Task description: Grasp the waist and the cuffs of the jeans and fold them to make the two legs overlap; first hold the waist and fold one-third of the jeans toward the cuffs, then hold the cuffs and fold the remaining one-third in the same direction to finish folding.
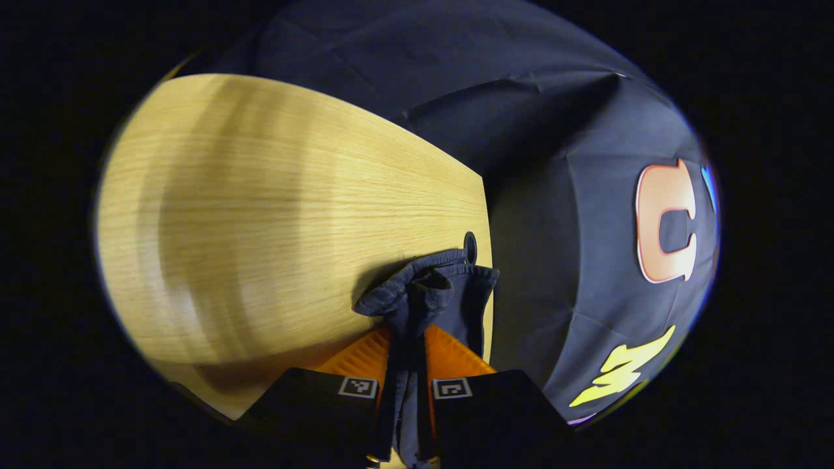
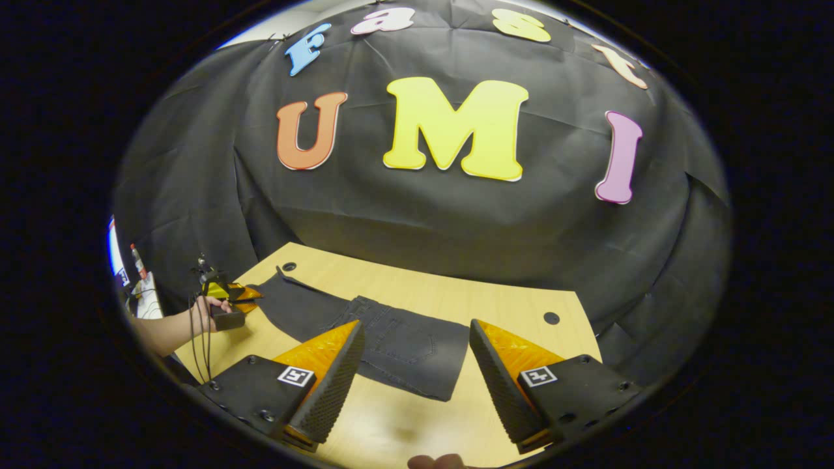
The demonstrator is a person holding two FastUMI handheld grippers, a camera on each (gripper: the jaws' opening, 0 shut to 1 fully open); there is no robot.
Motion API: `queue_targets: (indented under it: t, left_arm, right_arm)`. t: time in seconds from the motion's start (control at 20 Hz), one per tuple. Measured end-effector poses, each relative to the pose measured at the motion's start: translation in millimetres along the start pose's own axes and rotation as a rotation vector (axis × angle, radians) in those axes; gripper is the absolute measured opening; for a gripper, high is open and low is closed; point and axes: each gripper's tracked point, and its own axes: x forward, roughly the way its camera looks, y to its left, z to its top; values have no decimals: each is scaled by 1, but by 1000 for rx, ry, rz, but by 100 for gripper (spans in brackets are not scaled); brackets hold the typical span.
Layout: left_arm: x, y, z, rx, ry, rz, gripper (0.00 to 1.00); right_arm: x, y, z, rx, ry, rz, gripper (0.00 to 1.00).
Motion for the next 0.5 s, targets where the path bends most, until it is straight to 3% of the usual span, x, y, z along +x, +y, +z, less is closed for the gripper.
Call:
queue_targets:
  t: [0.05,0.1,0.15,0.25,0.5]
  left_arm:
    - [-3,1,-2,12,-2,5,14]
    - [-8,-3,-2,16,-10,-2,22]
    - [-16,-17,-3,19,-23,-32,11]
    - [-34,-50,-11,80,-38,-102,10]
    - [-82,-130,-68,444,-64,-229,9]
  right_arm:
    - [-4,-3,-1,2,-4,-4,99]
    - [-7,-6,-1,4,-10,-5,99]
    - [-9,-9,-1,6,-16,-4,98]
    - [-13,-13,1,17,-31,5,98]
    - [-28,-31,19,59,-104,36,99]
